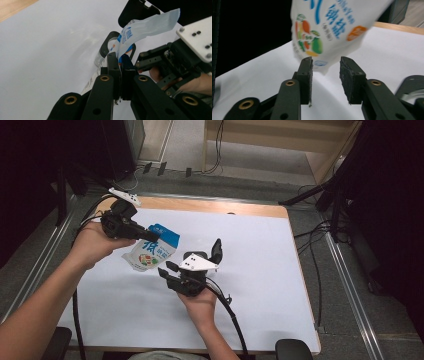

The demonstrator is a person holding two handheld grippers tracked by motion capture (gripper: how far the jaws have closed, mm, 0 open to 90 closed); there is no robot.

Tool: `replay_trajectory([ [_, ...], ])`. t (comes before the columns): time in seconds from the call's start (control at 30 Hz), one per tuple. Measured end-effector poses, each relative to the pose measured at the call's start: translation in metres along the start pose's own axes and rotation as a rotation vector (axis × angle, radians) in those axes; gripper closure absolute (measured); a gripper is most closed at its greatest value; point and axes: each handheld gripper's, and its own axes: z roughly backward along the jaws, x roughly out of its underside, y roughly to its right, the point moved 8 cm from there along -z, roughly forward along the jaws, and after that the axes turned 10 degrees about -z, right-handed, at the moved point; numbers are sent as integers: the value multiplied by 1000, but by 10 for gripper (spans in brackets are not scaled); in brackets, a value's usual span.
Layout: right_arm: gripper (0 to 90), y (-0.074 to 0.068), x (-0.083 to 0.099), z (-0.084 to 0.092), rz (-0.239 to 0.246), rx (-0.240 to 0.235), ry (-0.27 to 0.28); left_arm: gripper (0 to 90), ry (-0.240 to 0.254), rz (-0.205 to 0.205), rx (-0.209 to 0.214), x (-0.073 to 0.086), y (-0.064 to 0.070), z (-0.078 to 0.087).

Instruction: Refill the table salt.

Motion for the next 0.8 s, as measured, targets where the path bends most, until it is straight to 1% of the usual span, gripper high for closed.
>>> replay_trajectory([
  [0.03,614,2,-2,2,3,8,4,900,-2,-6,4,1,1,2],
  [0.07,596,5,-4,5,-9,17,6,900,1,-9,10,1,1,2],
  [0.1,581,6,-5,6,-12,16,8,900,3,-9,27,2,2,2],
  [0.17,544,9,-9,8,-21,12,25,900,4,-27,51,3,6,2],
  [0.23,522,8,-14,9,-27,-22,37,900,-4,-43,57,4,9,0],
  [0.3,522,5,-18,8,-18,-43,35,900,-18,-67,77,4,13,-3],
  [0.33,528,4,-20,7,-11,-54,37,900,-21,-72,93,5,15,-5],
  [0.37,551,2,-22,6,-5,-69,34,900,-27,-77,95,5,17,-7],
  [0.4,584,0,-23,4,-2,-74,27,900,-30,-81,101,5,17,-7],
  [0.43,645,0,-23,4,7,-74,20,900,-28,-76,96,5,17,-9],
  [0.47,686,0,-24,3,18,-71,8,900,-29,-74,105,6,16,-9],
  [0.5,765,0,-24,3,18,-73,0,900,-35,-75,107,6,16,-9],
  [0.53,829,0,-24,3,15,-85,-7,900,-34,-77,117,7,16,-9],
  [0.57,872,-1,-24,3,9,-100,-16,900,-32,-75,122,8,16,-10],
  [0.6,896,-1,-24,3,5,-103,-22,900,-36,-83,118,9,16,-10],
  [0.67,900,0,-24,4,8,-95,-31,900,-27,-84,124,10,15,-11],
  [0.7,900,1,-24,4,-4,-100,-32,900,-25,-91,131,11,14,-10],
  [0.73,900,3,-26,6,-30,-114,-32,840,-14,-96,133,12,13,-10],
  [0.77,900,3,-26,6,-30,-114,-32,840,-9,-113,119,12,11,-9],
  [0.8,900,4,-26,7,-24,-107,-36,783,0,-134,103,13,9,-8],
])
